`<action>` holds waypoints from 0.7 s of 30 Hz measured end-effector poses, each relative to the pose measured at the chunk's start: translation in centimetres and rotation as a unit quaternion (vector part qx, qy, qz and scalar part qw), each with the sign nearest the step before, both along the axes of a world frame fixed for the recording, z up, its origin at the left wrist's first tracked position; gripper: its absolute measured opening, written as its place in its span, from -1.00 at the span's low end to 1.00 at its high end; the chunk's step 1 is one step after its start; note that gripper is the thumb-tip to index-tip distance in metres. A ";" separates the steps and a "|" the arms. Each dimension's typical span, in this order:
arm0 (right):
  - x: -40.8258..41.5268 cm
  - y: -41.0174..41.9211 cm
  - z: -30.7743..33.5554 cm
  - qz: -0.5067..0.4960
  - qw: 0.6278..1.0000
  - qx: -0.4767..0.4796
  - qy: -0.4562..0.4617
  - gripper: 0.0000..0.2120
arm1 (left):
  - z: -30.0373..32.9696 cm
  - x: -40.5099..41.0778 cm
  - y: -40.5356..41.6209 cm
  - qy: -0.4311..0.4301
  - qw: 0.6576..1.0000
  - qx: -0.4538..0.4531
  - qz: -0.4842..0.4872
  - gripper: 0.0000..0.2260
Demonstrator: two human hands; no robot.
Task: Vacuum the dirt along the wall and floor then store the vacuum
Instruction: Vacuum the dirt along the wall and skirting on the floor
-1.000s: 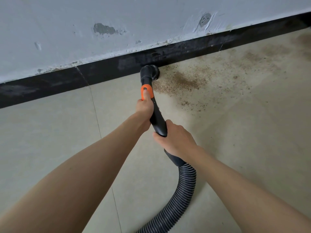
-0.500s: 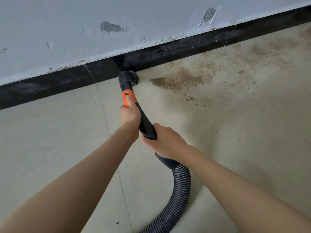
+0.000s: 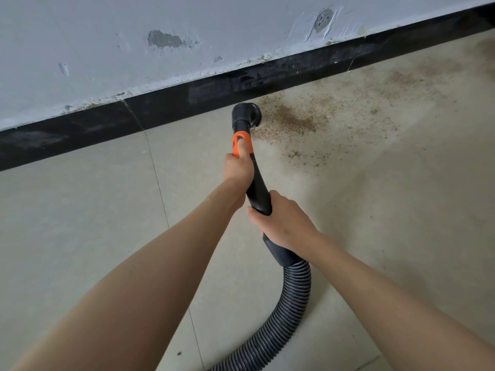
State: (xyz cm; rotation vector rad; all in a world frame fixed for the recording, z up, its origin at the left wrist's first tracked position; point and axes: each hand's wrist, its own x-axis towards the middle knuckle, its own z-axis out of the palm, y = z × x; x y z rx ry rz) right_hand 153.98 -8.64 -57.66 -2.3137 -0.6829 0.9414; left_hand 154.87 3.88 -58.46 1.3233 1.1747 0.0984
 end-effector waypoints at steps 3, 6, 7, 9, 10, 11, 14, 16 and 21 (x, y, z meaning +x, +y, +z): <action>-0.3 0.8 0.4 0.018 1.000 -0.003 0.004 -0.76 | 0.2 -0.8 0.8 -0.002 0.999 -0.016 0.029 -0.45; -1.0 1.6 1.1 0.056 0.998 -0.011 0.007 -0.75 | 0.1 -2.4 1.8 0.000 0.997 -0.015 0.071 -0.45; -1.4 1.8 1.3 0.070 0.997 -0.011 0.013 -0.76 | -0.1 -3.1 2.1 0.003 0.997 -0.013 0.082 -0.45; -2.3 1.8 1.6 0.092 0.995 -0.012 0.022 -0.77 | -0.4 -4.5 2.3 0.006 0.995 -0.015 0.098 -0.45; -2.7 1.6 1.6 0.099 0.995 -0.014 0.022 -0.77 | -0.5 -5.1 2.2 0.006 0.995 -0.018 0.103 -0.45; -3.2 1.4 1.7 0.101 0.995 -0.016 0.020 -0.76 | -0.6 -5.6 2.0 0.007 0.995 -0.019 0.103 -0.45; -3.8 0.2 1.6 0.087 0.996 -0.019 0.011 -0.73 | -0.6 -5.8 1.0 0.015 0.996 -0.018 0.082 -0.46; -3.7 -0.5 1.6 0.071 0.997 -0.027 0.002 -0.72 | -0.5 -5.2 0.2 0.011 0.998 -0.019 0.066 -0.46; -3.0 -1.9 1.3 0.016 0.999 -0.035 -0.003 -0.72 | -0.6 -3.2 -1.6 -0.007 1.000 -0.018 0.024 -0.43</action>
